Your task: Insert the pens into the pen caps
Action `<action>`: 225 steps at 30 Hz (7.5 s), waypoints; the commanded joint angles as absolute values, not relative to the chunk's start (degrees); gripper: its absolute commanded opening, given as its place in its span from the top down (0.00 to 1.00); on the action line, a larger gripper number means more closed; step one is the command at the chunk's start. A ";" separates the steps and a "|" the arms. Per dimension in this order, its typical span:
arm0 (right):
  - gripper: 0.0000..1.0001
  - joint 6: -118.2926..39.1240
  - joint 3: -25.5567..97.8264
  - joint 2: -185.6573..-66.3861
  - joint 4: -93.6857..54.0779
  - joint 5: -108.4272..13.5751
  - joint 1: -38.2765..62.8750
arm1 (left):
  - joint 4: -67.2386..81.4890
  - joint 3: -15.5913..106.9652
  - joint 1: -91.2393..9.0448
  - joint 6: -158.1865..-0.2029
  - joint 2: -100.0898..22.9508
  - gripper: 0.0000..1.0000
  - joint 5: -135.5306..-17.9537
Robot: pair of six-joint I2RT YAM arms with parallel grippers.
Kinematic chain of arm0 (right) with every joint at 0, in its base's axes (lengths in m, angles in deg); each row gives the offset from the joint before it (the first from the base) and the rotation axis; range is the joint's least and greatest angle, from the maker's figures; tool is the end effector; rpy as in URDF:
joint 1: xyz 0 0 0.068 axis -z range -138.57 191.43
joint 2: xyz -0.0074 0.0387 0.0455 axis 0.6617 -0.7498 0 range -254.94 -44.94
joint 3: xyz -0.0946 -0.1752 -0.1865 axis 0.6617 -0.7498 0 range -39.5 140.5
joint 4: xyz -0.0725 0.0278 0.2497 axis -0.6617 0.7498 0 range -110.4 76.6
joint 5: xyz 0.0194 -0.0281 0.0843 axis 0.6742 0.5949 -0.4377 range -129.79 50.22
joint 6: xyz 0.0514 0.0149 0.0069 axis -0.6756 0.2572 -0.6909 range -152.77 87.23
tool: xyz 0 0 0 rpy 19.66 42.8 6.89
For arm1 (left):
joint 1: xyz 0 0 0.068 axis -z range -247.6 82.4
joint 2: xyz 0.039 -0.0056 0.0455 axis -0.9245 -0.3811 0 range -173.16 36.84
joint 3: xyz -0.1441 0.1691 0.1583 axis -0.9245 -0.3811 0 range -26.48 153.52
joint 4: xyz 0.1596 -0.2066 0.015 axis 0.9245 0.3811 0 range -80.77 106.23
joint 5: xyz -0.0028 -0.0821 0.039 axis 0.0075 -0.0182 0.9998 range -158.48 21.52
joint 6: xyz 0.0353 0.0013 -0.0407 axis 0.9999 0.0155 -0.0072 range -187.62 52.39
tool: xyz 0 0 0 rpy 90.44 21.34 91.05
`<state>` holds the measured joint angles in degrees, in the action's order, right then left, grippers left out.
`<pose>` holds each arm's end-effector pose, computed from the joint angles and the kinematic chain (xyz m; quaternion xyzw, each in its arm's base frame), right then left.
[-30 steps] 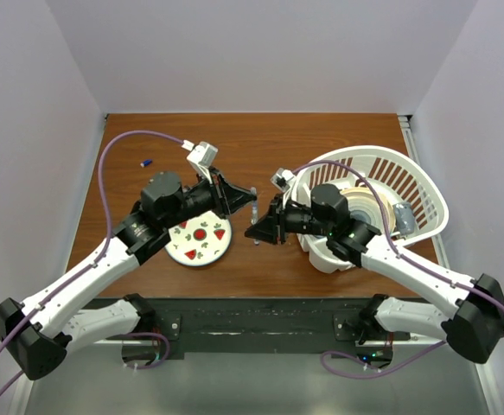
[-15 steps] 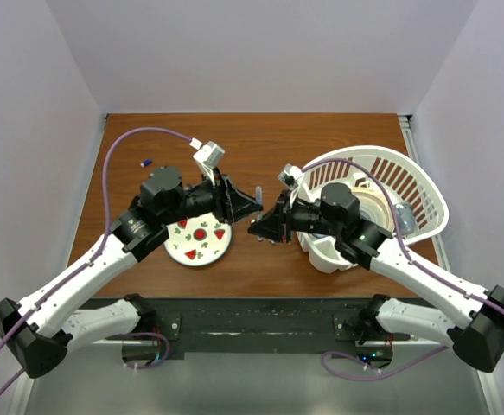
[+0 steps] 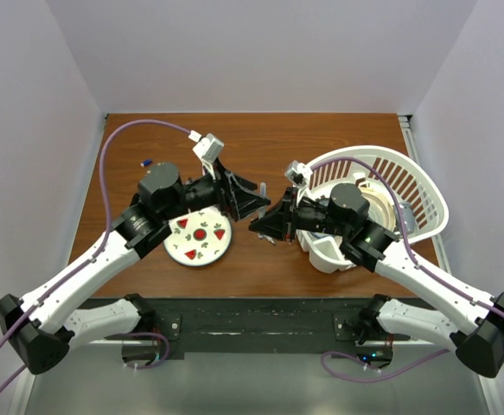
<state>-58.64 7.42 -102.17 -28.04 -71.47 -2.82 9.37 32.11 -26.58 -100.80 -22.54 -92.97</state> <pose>0.1540 0.1762 0.3458 -0.2972 0.6569 0.5432 0.4303 0.1699 -0.1672 0.3956 0.1959 0.6848 -0.5340 0.4555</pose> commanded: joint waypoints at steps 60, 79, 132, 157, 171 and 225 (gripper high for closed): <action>1.00 -57.03 24.21 -104.09 -29.45 -55.35 -2.17 | -21.08 15.89 -28.40 -115.60 -24.60 1.00 -114.36; 1.00 -50.44 40.82 -113.14 -27.61 -57.27 5.30 | -25.75 5.87 -28.31 -116.31 -22.23 1.00 -115.24; 1.00 -49.99 32.05 -120.97 -29.80 -78.28 8.73 | -22.85 39.60 -39.12 -115.52 -33.21 0.52 -109.43; 1.00 -64.76 31.52 -118.33 -45.44 -71.07 8.12 | -23.28 30.12 -43.87 -112.25 -26.18 0.21 -118.57; 1.00 -67.49 29.06 -119.38 -52.21 -70.02 3.29 | -49.21 26.87 -43.60 -131.59 -35.76 0.34 -124.38; 0.12 -62.57 36.70 -115.69 -33.85 -69.14 1.35 | -35.16 25.81 -40.00 -112.44 -33.39 1.00 -132.90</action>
<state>-64.67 32.40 -115.48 -35.19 -70.50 1.53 -37.14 26.71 -40.44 -116.15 -35.08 -131.66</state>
